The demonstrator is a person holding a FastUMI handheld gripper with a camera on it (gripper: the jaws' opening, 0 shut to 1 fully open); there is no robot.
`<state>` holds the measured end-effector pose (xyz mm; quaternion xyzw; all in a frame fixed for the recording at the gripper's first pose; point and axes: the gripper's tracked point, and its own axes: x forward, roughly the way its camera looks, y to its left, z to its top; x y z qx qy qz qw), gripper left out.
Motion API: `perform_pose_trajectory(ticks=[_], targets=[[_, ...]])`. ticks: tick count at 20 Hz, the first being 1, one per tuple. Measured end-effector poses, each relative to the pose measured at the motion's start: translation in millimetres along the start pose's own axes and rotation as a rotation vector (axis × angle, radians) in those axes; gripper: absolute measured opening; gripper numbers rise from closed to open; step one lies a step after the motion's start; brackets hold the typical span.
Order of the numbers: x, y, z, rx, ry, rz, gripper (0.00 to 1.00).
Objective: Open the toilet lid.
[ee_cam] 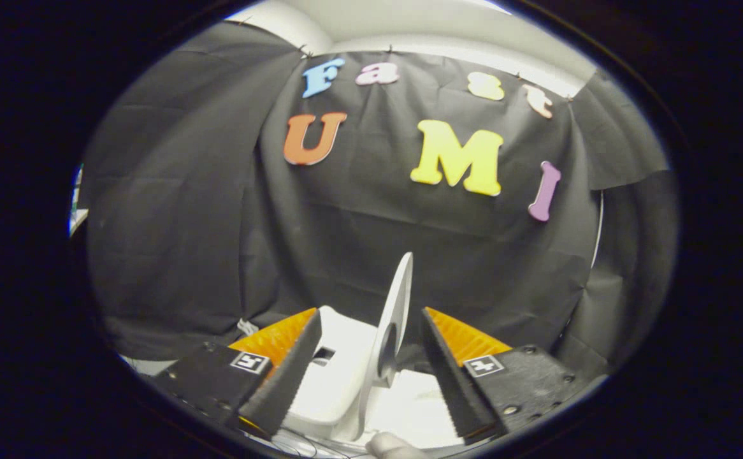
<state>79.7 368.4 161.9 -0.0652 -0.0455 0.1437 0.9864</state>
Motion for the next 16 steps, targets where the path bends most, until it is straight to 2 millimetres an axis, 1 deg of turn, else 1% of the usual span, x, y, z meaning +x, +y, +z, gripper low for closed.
perform_pose_trajectory(ticks=[1,3,5,8,9,12,14,16], targets=[[-2.3,-4.7,6.8,0.022,-0.031,0.001,1.00],[-9.9,-21.1,16.5,0.089,-0.068,0.014,1.00],[-23.2,-39.4,28.4,0.173,-0.106,0.027,1.00],[-39.4,-69.9,33.7,0.210,-0.151,0.045,1.00],[-45.0,-85.3,29.7,0.195,-0.154,0.030,1.00],[-67.6,-136.9,9.1,0.152,-0.167,-0.035,1.00],[-80.7,-170.9,-11.7,0.129,-0.153,-0.089,1.00],[-92.2,-203.7,-38.5,0.136,-0.116,-0.139,1.00]])
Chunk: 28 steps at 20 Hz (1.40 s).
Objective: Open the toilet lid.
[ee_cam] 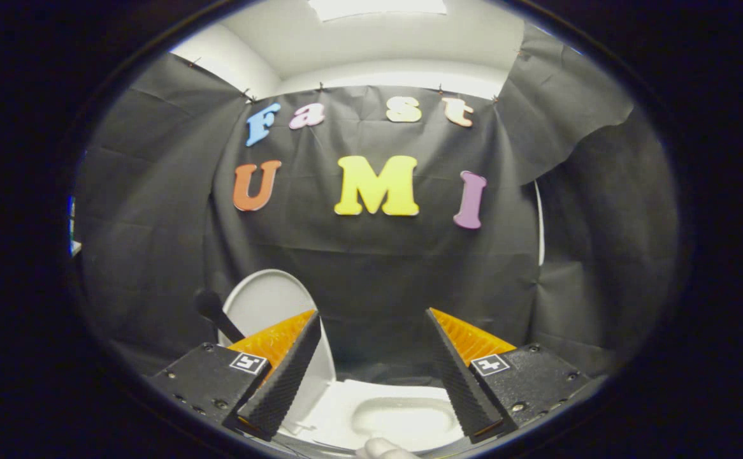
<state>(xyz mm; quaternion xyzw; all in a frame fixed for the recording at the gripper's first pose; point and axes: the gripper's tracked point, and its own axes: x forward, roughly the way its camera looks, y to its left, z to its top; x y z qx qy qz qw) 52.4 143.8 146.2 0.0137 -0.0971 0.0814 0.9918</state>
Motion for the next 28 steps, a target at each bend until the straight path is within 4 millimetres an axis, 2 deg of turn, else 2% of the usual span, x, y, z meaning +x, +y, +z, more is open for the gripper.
perform_pose_trajectory(ticks=[5,8,14,28], targets=[[-28.5,-74.3,-55.4,0.041,0.068,-0.100,1.00],[-46.4,-97.0,-73.9,0.018,0.094,-0.139,1.00],[-48.6,-100.1,-91.3,0.033,0.086,-0.148,1.00],[-43.8,-93.6,-95.4,0.034,0.093,-0.142,1.00]])
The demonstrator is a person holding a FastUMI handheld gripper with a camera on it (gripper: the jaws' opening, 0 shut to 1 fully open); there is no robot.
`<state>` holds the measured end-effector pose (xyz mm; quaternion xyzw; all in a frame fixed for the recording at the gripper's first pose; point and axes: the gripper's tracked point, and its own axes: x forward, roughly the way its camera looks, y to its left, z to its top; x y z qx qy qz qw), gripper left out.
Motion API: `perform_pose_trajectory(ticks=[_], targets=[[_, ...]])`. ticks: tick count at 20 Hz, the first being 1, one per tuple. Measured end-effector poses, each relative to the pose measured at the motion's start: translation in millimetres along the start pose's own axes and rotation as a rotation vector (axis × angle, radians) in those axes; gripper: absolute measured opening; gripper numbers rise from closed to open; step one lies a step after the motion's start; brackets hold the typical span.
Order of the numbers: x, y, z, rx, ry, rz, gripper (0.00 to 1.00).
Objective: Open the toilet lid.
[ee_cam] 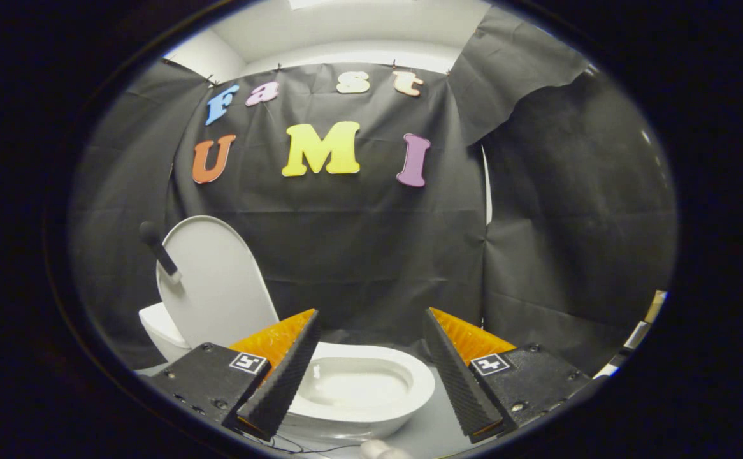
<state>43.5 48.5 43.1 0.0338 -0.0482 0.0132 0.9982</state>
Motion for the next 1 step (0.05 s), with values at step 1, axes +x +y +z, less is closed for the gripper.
perform_pose_trajectory(ticks=[1], targets=[[-0.2,-0.6,0.3,-0.009,-0.004,-0.003,1.00]])
